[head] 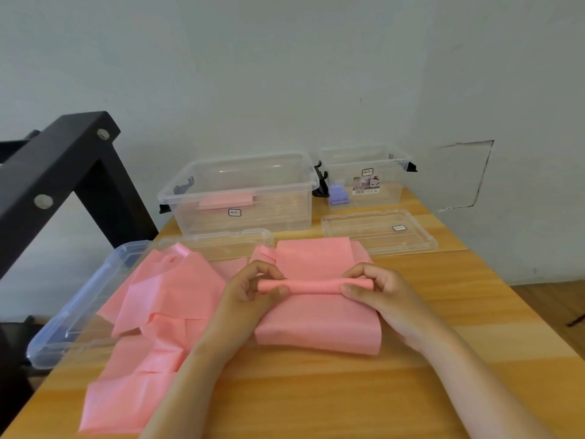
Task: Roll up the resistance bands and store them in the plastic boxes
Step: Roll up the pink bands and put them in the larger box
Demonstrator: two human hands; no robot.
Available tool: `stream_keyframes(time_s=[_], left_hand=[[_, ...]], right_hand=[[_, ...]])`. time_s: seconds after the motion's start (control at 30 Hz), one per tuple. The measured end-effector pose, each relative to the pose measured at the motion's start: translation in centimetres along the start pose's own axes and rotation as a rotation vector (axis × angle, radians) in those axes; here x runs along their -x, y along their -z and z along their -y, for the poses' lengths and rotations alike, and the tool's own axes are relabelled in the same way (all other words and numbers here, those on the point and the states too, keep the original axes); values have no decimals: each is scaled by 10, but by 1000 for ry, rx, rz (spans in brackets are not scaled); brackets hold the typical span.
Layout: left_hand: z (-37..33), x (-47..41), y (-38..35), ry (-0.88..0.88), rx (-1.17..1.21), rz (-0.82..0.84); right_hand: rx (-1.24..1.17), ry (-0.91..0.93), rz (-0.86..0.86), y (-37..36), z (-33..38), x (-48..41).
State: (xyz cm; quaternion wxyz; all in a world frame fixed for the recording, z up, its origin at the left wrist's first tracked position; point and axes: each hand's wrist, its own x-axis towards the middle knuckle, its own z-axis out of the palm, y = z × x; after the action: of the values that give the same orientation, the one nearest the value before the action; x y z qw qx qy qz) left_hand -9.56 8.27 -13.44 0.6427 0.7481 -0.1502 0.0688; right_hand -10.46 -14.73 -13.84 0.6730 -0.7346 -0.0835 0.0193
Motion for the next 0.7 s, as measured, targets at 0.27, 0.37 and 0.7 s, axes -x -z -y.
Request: stream_keyframes(time_s=[0.27,0.37,0.7], left_hand=[[6,1,0,138,-23,113],[5,0,1,82,-29,56],[8,1,-5,68,-75,61]], right_hand=[[-30,21,-60,2,-1,-2],[-30,-10,-45,2,-1,-2],[-53,16,-79,2,-3,-3]])
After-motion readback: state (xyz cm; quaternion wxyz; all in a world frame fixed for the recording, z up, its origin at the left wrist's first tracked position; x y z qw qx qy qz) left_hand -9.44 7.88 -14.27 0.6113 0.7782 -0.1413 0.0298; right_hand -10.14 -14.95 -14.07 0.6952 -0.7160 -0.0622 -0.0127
